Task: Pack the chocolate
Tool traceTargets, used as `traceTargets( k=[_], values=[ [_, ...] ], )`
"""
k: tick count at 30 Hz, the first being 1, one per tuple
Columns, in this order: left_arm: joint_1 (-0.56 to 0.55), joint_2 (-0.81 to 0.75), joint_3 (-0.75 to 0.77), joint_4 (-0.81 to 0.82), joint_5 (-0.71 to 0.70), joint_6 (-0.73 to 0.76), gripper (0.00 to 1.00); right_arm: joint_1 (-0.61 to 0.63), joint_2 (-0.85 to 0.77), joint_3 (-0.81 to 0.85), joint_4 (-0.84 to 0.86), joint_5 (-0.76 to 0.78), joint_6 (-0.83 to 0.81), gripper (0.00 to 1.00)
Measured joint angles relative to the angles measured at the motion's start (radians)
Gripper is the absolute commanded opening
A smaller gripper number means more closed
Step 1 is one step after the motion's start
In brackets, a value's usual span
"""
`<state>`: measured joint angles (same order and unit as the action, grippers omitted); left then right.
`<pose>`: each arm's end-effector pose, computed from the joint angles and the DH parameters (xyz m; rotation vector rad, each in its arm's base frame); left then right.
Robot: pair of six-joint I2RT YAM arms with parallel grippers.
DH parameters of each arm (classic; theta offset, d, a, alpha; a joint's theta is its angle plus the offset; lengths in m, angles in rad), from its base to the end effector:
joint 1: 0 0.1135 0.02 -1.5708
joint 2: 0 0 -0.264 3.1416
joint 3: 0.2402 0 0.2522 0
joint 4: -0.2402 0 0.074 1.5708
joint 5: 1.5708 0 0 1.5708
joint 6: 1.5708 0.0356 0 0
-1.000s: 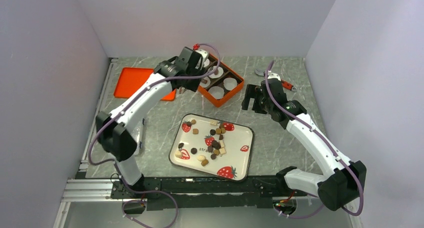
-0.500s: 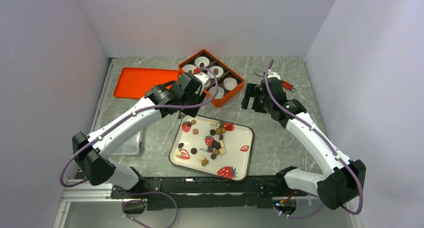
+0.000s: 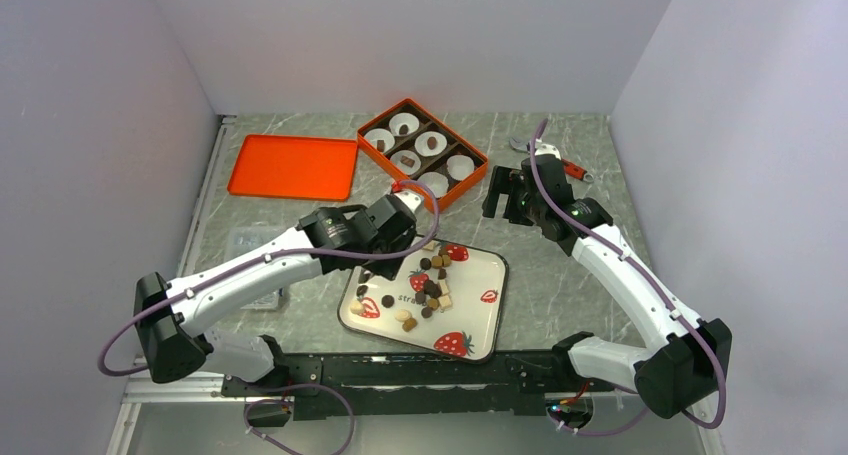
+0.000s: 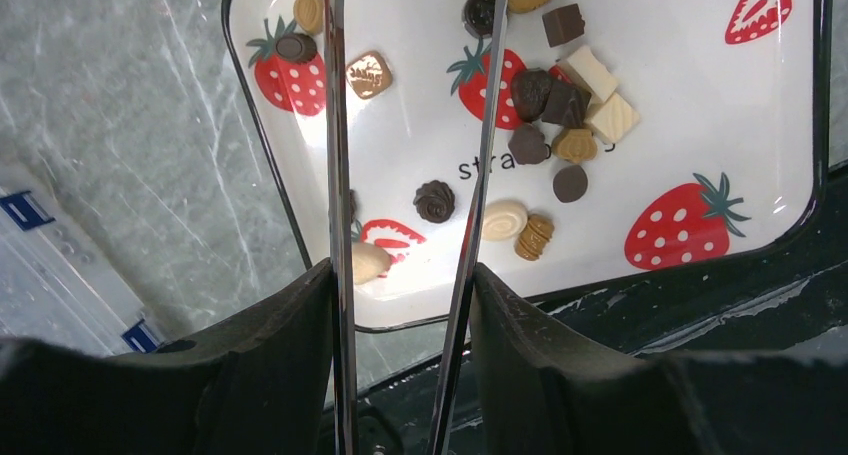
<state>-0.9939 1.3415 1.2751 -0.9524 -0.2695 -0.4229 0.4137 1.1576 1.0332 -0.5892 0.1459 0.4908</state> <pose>0.1526 -0.2171 0.3220 0.6229 2.4691 -0.2069 0.2283 0.0946 0.3129 0.1649 2.2882 0.3071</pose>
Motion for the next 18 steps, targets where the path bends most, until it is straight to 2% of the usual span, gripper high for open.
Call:
traceTargets(
  k=[9, 18],
  values=[
    [-0.082, 0.085, -0.002, -0.019, -0.062, -0.128, 0.52, 0.000, 0.000, 0.000, 0.000, -0.003, 0.000, 1.00],
    [-0.093, 0.158, -0.001, -0.015, -0.069, -0.175, 0.49, 0.000, -0.002, -0.012, 0.008, -0.010, -0.001, 1.00]
  ],
)
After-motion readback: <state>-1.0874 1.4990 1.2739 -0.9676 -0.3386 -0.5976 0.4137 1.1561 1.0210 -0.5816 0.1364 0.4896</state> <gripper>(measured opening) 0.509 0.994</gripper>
